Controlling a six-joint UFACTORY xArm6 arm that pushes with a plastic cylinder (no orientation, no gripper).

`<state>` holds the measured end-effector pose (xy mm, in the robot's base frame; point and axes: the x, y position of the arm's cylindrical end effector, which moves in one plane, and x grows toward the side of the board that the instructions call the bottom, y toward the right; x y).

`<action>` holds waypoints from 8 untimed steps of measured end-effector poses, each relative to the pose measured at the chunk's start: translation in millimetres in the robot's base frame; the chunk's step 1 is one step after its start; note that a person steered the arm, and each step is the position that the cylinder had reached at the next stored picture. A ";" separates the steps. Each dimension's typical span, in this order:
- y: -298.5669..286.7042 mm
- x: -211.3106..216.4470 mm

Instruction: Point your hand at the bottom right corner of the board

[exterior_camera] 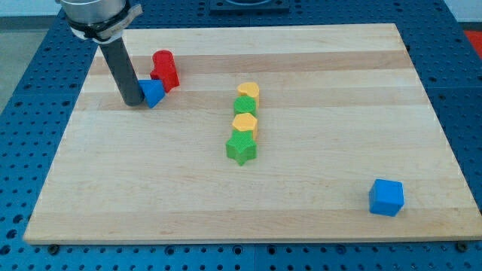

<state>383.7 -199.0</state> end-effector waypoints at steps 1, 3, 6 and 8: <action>1.3 -2.4; 21.7 -2.4; 6.9 118.4; 32.9 221.1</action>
<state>604.8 -166.0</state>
